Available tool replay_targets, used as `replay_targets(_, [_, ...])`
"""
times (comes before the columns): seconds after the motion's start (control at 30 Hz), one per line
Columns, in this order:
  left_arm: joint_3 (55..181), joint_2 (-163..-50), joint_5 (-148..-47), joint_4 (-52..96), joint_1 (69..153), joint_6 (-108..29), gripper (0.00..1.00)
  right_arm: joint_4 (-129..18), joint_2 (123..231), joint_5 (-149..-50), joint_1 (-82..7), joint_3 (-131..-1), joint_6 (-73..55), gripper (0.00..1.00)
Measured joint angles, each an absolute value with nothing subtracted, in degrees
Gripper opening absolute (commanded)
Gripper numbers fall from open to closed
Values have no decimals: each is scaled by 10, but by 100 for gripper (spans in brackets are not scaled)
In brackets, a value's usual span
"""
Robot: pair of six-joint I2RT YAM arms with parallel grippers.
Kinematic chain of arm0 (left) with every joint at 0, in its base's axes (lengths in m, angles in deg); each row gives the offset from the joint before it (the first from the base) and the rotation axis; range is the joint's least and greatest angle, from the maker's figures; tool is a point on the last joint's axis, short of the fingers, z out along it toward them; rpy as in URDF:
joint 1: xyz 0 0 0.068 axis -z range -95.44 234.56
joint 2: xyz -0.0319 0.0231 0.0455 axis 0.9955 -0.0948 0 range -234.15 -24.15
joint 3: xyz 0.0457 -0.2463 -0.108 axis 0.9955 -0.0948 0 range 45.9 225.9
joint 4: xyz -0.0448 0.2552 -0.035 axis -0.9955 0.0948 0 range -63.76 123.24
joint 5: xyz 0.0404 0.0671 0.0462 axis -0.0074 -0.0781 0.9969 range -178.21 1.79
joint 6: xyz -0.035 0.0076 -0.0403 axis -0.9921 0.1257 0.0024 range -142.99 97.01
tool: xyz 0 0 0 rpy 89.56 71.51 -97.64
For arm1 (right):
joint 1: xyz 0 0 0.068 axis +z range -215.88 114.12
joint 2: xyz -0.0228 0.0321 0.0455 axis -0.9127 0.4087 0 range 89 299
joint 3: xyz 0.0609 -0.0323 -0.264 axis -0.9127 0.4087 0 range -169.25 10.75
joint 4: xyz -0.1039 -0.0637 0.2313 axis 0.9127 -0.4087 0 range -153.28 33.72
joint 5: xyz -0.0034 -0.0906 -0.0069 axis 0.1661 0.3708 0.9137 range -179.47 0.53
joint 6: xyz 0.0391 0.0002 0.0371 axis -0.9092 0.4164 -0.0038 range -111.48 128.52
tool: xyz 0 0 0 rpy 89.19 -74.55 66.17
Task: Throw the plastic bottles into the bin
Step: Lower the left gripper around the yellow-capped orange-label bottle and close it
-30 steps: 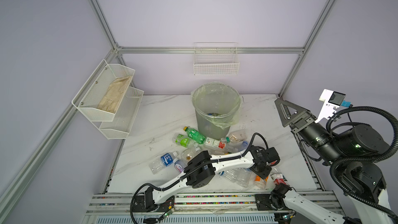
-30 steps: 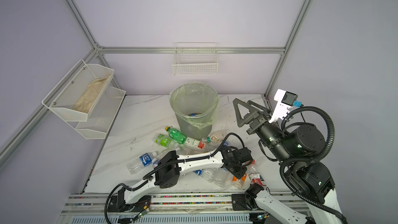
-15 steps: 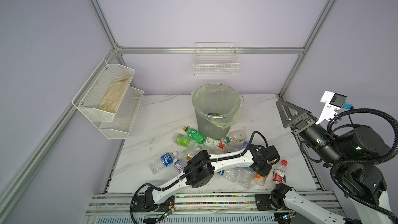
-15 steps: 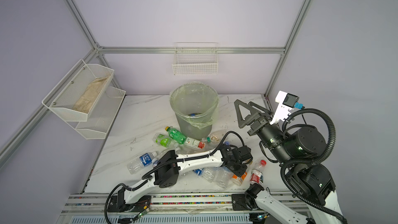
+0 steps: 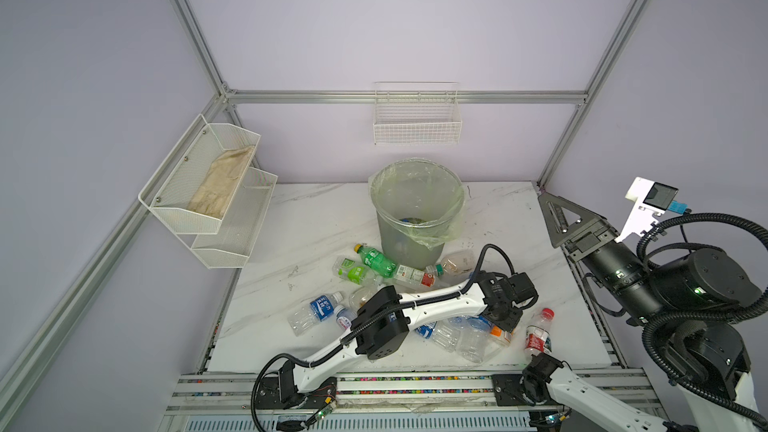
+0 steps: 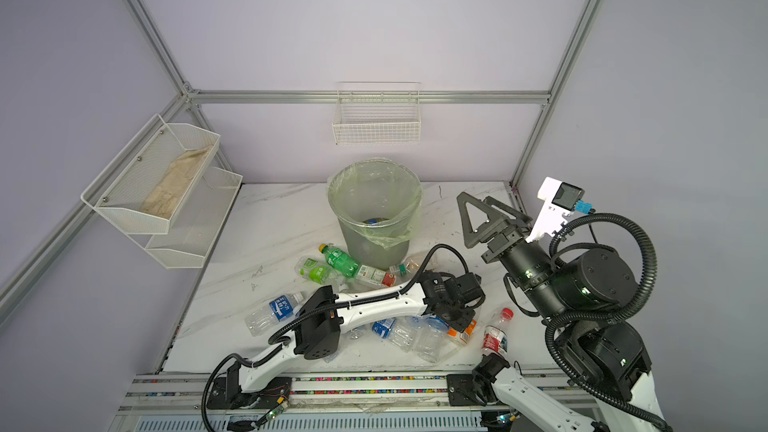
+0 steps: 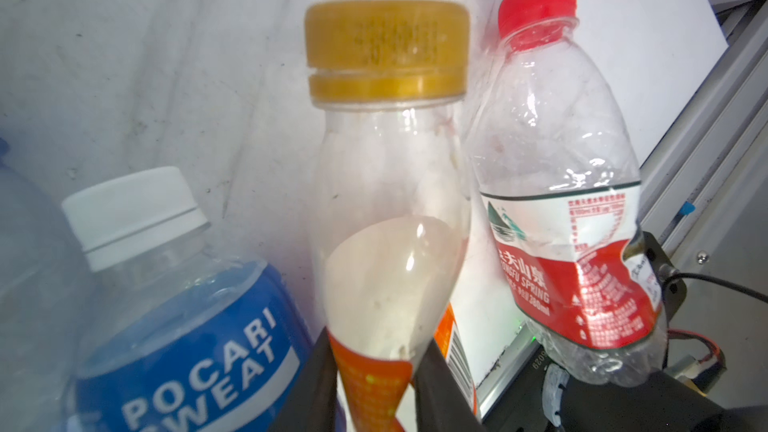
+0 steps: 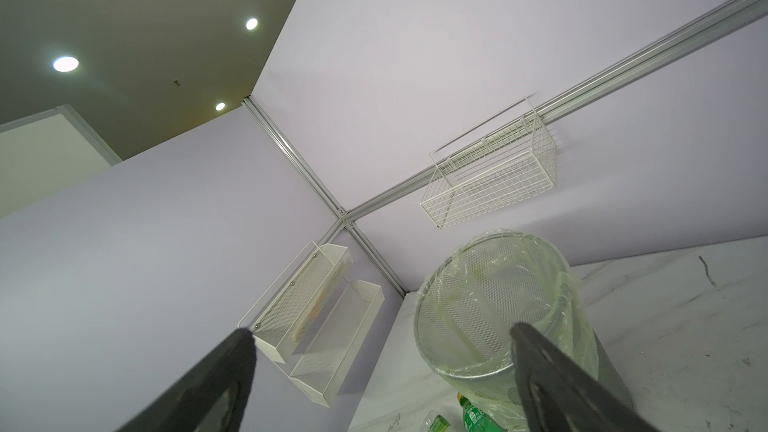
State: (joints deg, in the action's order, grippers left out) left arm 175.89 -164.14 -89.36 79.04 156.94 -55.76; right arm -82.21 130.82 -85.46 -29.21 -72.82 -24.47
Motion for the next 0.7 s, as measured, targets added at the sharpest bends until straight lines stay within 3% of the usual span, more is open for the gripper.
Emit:
replay_targets(0.27, [1759, -1627, -880, 784, 1569, -549, 14, -822, 1308, -853, -292, -727, -244, 97])
replay_targets(0.3, [1759, -1626, -879, 783, 1568, -549, 19, -823, 1308, -853, -292, -727, -244, 97])
replay_targets(0.43, [1759, -1626, -879, 781, 1567, -552, 58, -823, 1308, -852, -292, -727, -244, 97])
replay_targets(0.53, [1759, -1626, -880, 780, 1566, -554, 65, -825, 1306, -851, -292, -726, -244, 97])
replay_targets(0.7, [1759, -1626, -881, 779, 1566, -554, 66, -826, 1304, -846, -292, -726, -244, 97])
